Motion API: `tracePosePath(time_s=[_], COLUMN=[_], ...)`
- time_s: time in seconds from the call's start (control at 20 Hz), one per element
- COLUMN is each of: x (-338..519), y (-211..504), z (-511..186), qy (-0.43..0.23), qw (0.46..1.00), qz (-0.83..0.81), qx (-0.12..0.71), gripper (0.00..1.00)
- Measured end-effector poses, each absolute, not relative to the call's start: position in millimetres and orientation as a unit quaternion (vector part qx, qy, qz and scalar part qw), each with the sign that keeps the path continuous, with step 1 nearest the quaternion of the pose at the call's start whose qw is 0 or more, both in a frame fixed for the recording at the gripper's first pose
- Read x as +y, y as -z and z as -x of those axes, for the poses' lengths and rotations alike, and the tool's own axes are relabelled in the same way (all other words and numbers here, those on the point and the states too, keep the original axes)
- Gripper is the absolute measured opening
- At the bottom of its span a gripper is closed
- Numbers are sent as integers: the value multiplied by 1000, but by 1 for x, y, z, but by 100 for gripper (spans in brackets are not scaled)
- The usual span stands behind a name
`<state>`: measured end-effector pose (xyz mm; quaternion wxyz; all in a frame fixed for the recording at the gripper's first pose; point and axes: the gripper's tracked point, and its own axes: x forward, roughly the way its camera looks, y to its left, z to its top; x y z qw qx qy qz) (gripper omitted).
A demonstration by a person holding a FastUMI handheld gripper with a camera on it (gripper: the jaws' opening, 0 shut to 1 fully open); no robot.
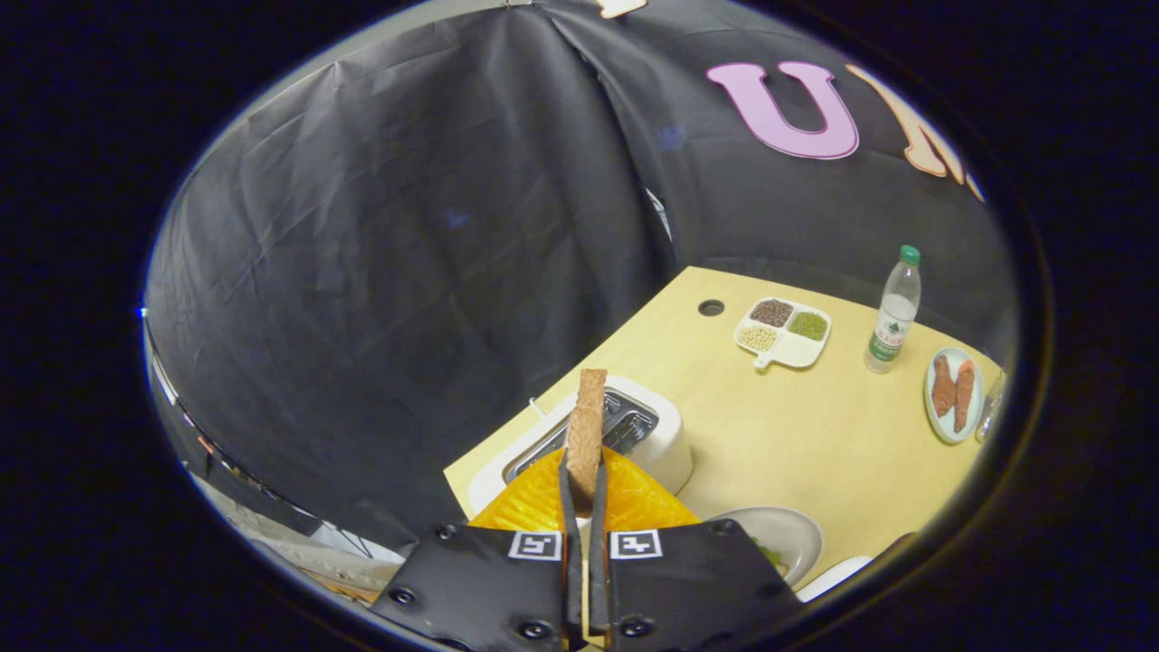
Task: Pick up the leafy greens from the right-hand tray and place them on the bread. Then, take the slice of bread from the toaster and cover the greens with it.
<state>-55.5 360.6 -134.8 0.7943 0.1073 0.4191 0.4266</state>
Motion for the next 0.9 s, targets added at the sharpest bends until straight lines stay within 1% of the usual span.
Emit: tracePosePath(time_s=[0.4,0.75,0.9], x=[315,278,266], y=[132,157,173], z=[52,61,68], qy=[-398,-357,-344], qw=[814,818,811], qz=[-117,-139,-162], qx=[406,429,444], gripper=[6,6,6])
